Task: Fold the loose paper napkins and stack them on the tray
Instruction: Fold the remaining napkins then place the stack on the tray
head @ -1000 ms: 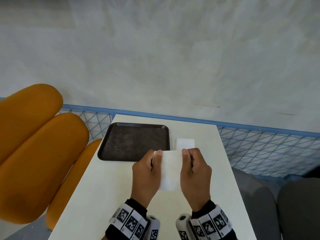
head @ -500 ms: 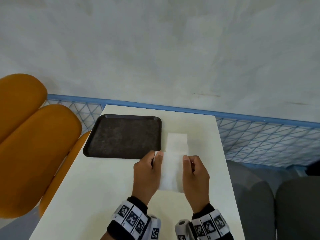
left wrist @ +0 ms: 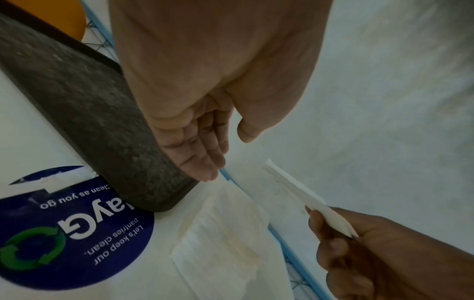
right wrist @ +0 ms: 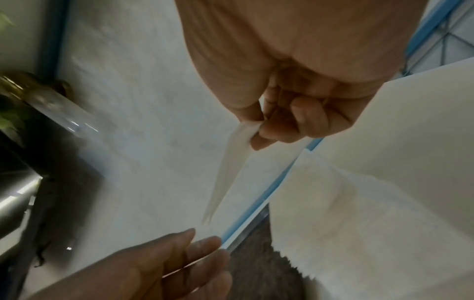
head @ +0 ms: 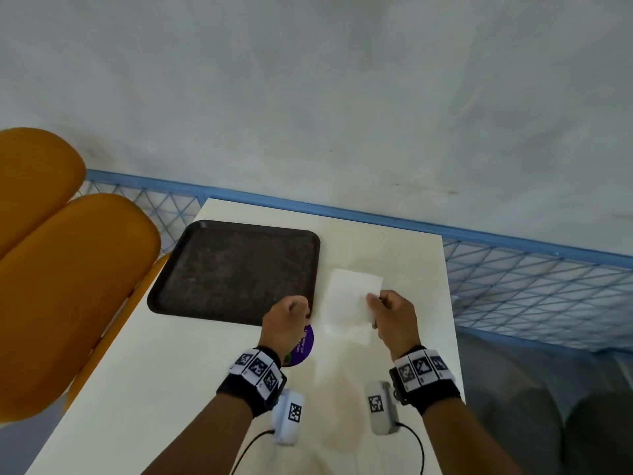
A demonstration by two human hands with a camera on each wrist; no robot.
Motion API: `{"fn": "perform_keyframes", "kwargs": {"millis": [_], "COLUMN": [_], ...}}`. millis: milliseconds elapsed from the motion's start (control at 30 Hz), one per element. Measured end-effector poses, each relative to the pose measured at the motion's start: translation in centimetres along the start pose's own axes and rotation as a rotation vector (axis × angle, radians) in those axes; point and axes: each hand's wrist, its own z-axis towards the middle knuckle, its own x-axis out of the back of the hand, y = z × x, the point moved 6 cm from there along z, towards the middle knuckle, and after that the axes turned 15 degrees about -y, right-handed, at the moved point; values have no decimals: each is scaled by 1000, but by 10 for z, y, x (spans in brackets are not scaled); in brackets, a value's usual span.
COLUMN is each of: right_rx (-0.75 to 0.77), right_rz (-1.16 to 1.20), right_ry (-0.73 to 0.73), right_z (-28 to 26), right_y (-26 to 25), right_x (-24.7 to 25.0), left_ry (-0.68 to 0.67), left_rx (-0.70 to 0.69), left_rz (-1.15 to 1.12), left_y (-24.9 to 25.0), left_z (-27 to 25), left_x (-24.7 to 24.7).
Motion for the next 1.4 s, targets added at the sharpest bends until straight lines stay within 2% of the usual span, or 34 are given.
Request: {"fn": "perform_keyframes", "kwargs": {"millis": [167,300,467,533,633,700,800,900,1167,1400], "right_rx": [-45,-98,-172,-178,-106,-156,-365,-466,-513,-518], "right_rz": [-139,-201,-281,-250,-205,-155,-57,31,323,474], "right_ry": [-25,-44,3,60,229,275,181,34,-34,-47], "right_z": [47,58,59,53,42,41,53,62,59,51], "right_y": [6,17,22,25,24,27,50,62,61,70], "right_x": [-4,-11,-17,-15,-3,3,-1,-15,-35,-35], "left_ry": [-41,-91,-190,-204,-214,-213,-230,-258,-363,-381], "left_rx": [33,76,112,113,108,152,255,363,341,287], "left_rz": [44,114,238,242,180,84,-85,-207,-202,-306], "left_y": [-8,7,5,-3,-11,-13,-18,-28,-12,-16], "left_z": [57,73,87,93,101,107,115,121,119,122], "left_x": [-8,-18,-28,-31,-32,-35,-43,-54,-68,-69]}}
